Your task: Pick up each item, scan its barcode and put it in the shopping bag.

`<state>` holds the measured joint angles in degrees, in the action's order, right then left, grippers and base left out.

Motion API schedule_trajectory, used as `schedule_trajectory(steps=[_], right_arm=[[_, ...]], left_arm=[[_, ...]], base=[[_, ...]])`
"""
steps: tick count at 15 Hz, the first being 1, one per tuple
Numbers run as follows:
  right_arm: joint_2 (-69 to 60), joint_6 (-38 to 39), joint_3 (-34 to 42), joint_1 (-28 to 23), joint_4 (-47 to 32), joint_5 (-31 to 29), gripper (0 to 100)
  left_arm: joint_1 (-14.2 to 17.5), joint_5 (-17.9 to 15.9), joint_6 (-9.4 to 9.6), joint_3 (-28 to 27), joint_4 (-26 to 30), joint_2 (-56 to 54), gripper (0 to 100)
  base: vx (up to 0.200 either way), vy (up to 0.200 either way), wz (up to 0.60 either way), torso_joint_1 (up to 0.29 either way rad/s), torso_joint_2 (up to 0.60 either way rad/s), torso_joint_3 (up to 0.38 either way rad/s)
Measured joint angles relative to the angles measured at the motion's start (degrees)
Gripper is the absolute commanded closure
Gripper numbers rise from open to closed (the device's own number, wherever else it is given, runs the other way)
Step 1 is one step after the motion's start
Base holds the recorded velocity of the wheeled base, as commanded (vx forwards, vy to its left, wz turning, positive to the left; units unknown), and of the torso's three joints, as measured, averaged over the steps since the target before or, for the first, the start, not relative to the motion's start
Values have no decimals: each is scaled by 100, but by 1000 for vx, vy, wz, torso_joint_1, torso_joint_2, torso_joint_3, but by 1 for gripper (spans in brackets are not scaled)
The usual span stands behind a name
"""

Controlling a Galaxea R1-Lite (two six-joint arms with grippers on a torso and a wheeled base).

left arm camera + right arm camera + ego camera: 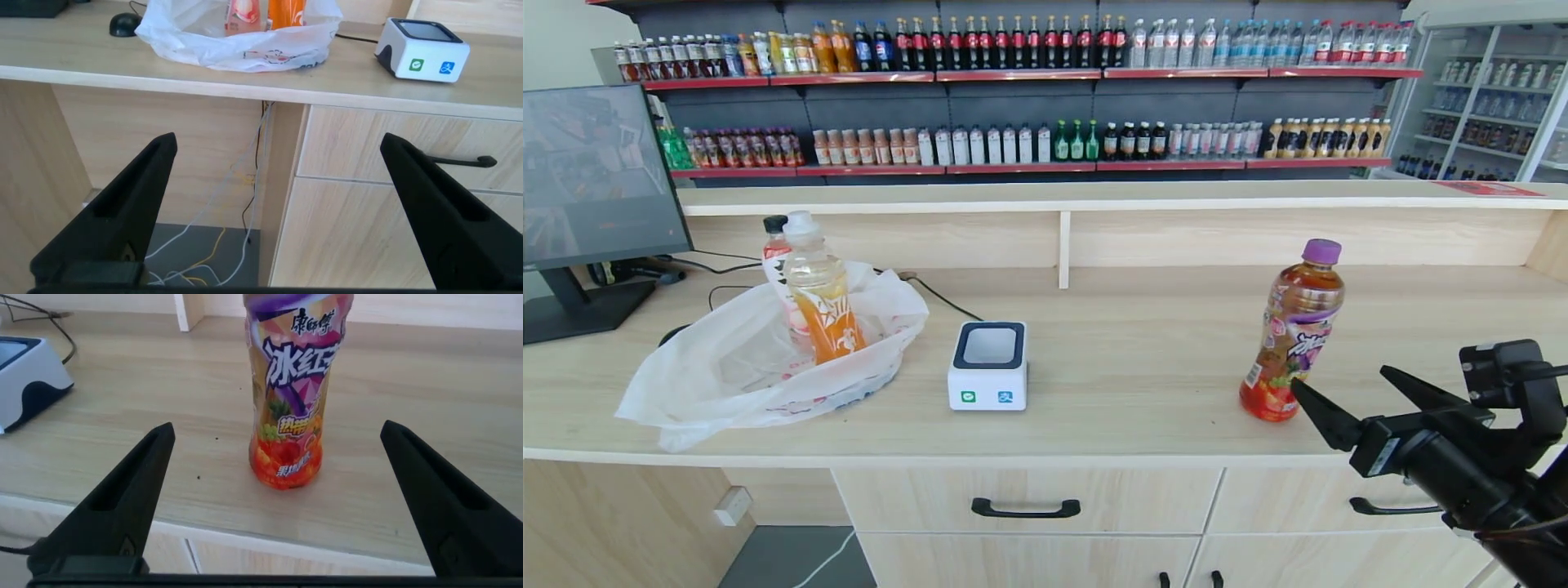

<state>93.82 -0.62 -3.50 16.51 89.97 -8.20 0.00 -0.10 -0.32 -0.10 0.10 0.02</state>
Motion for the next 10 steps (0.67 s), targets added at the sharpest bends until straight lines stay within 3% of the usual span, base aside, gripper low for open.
schedule_trajectory(steps=[10], right_arm=[[527,-105,-628,-26,-5,5,0]], left_arm=[[0,0,22,0,0,0,0]], base=[[0,0,0,0,0,0]])
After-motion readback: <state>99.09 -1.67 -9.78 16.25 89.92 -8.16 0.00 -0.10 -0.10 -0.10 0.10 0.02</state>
